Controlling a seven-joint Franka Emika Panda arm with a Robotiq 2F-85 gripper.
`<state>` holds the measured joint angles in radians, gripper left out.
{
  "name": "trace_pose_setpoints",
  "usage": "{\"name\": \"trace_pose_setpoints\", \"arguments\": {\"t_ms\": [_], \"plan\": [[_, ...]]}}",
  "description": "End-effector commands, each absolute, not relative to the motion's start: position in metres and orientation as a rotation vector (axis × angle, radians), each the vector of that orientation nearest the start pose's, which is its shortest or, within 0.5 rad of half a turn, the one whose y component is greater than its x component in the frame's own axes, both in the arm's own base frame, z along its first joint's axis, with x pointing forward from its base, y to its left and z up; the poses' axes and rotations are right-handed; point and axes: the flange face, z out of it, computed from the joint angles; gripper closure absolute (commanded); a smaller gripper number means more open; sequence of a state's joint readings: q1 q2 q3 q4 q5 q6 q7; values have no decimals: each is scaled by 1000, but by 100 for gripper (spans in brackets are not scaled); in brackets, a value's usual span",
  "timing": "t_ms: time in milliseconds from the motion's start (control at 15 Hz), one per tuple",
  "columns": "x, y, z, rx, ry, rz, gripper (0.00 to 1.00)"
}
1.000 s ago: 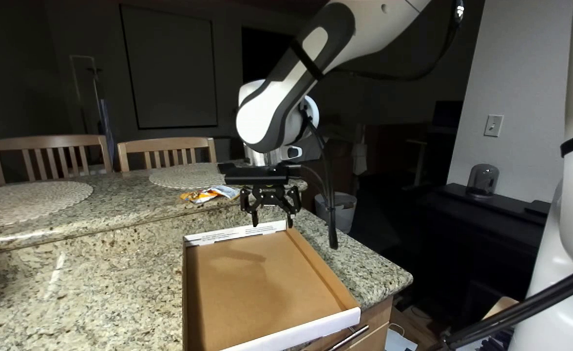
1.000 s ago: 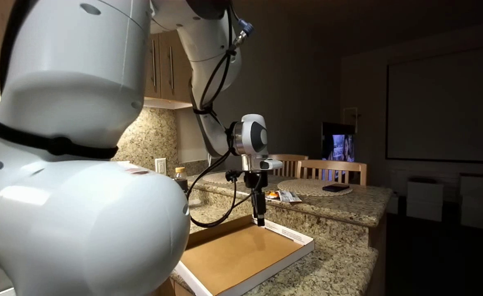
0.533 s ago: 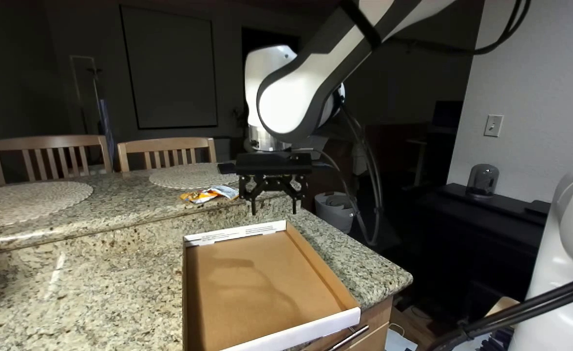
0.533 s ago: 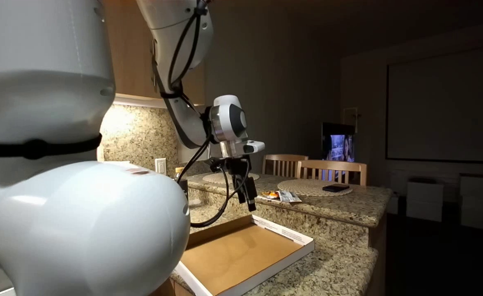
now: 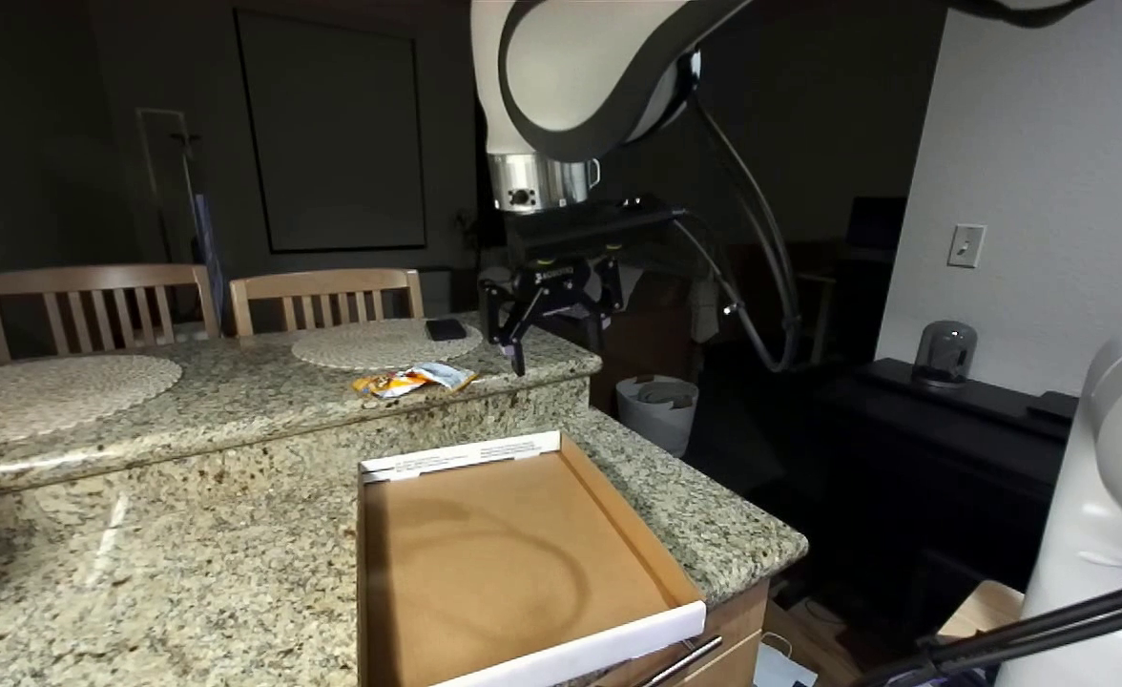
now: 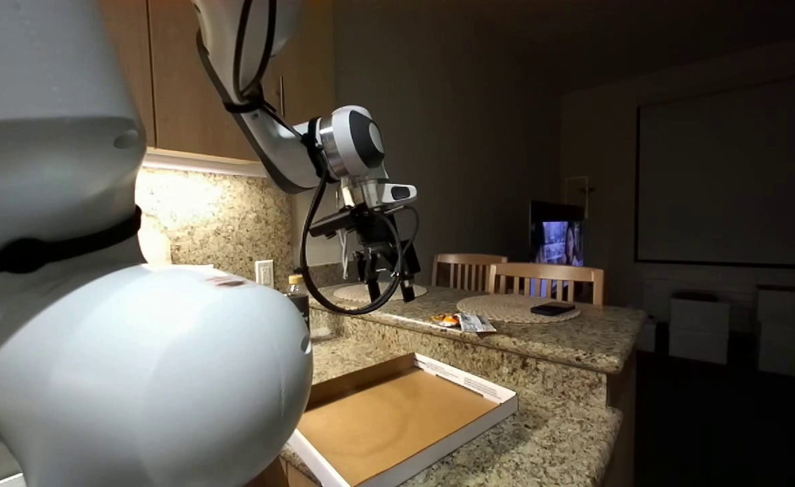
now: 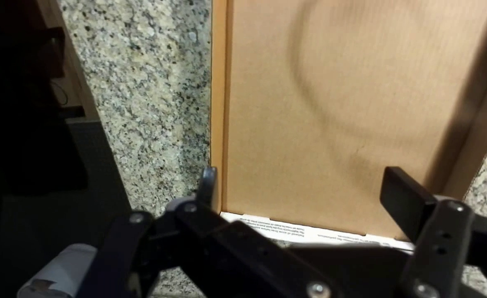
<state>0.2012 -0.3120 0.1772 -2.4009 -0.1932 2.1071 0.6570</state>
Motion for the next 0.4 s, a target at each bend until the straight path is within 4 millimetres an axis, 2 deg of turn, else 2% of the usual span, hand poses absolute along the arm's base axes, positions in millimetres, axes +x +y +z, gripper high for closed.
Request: {"name": "trace_pose_setpoints", "arguments": {"t_ms": [0, 333], "plan": [[415, 159, 440, -3328, 235, -185, 0], [415, 159, 441, -3335, 219, -185, 0]]}}
